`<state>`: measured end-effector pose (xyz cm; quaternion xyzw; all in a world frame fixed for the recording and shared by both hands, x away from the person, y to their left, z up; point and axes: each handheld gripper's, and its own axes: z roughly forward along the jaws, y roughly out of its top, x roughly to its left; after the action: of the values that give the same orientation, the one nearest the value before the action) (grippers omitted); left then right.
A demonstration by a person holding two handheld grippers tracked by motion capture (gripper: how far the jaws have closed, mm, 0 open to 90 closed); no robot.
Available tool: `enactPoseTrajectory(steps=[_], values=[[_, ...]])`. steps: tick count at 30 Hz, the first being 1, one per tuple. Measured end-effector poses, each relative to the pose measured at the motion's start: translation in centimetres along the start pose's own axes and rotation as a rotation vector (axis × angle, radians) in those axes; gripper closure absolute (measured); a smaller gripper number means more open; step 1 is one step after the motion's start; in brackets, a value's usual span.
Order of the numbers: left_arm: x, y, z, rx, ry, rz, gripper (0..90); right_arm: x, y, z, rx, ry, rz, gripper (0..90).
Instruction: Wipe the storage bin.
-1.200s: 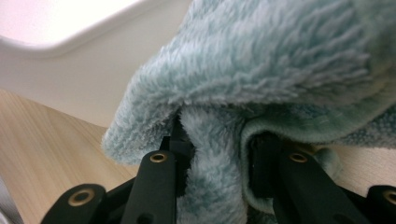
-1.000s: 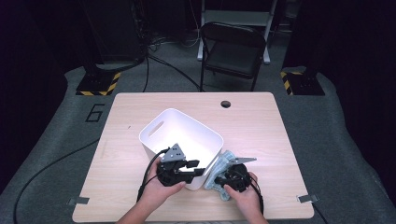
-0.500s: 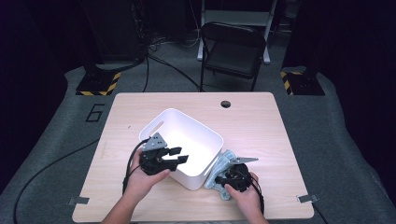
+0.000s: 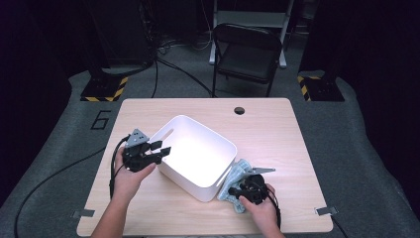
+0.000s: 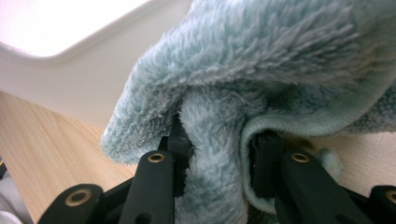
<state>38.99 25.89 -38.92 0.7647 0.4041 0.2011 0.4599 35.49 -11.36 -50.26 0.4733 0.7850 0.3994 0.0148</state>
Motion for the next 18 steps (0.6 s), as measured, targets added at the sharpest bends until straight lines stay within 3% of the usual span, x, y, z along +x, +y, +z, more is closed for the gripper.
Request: enactPoseTrajectory(steps=[7,10,18], values=[[2.0,-0.3,-0.5,-0.015,0.081,-0.027,55.1,-0.1,-0.2,-0.3,-0.003,-0.001,-0.001,67.2],[2.7,-0.4,-0.6,-0.014,0.132,-0.014,53.5,-0.1,-0.2,-0.4,-0.011,-0.003,0.005,67.2],[4.2,-1.0,0.7,0.003,0.145,-0.055,51.9,-0.6,-0.4,-1.7,-0.026,-0.026,0.018,66.8]])
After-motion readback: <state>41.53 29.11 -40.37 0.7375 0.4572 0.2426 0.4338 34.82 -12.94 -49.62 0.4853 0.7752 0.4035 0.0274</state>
